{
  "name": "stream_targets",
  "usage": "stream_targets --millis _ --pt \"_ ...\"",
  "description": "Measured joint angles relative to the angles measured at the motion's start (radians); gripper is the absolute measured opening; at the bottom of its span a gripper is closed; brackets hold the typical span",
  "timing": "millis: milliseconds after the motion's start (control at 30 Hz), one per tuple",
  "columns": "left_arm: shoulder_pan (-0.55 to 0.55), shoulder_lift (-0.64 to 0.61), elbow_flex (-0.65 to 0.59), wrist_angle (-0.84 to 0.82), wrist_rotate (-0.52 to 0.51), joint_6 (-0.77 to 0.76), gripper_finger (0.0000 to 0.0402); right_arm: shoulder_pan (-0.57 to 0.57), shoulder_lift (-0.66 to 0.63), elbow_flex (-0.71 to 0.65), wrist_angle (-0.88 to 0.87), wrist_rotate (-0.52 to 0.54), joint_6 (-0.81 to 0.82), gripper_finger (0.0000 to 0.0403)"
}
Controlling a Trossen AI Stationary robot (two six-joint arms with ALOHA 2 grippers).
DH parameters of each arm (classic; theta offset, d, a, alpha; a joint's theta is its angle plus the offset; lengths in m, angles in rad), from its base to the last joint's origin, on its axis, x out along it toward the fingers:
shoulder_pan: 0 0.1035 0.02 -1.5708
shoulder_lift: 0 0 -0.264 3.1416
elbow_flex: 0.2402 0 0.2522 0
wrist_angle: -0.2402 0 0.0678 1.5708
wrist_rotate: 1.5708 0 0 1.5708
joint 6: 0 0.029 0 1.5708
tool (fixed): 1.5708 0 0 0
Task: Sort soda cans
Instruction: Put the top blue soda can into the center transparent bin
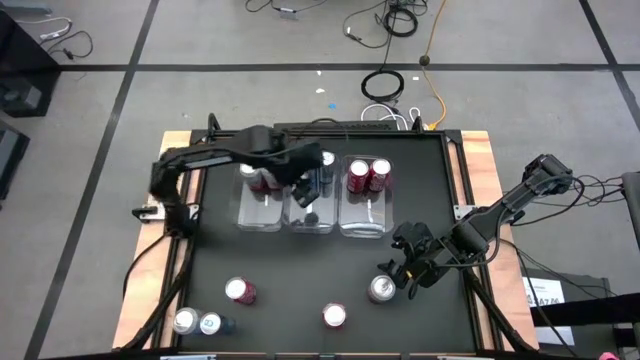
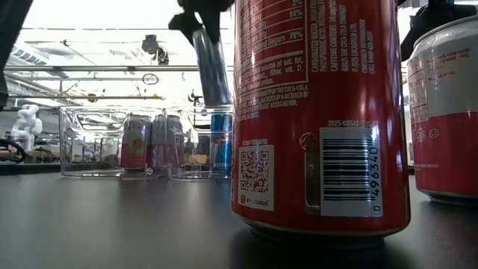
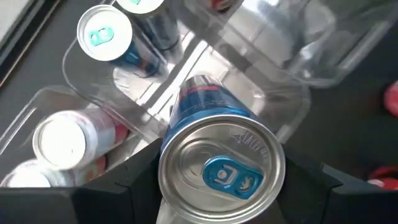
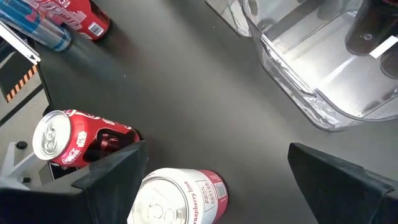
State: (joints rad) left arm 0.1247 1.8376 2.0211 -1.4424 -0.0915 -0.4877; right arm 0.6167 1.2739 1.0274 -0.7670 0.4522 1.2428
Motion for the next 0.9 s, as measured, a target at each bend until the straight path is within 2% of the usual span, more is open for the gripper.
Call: stream_targets --millis 200,500,900 --pt "0.076 0.120 0.010 -0.008 0.016 0.058 0.0249 0.000 0.000 0.000 0.000 0.000 -0.014 0.0382" --pt "0.124 0.229 0.011 0.040 0.010 0.128 0.0260 0.000 0.000 0.000 0.000 -0.002 -0.035 0.0382" --pt "0.162 0.253 0.011 0.139 0.022 0.106 0.0264 0.000 0.000 0.000 0.000 -0.006 -0.060 0.0382"
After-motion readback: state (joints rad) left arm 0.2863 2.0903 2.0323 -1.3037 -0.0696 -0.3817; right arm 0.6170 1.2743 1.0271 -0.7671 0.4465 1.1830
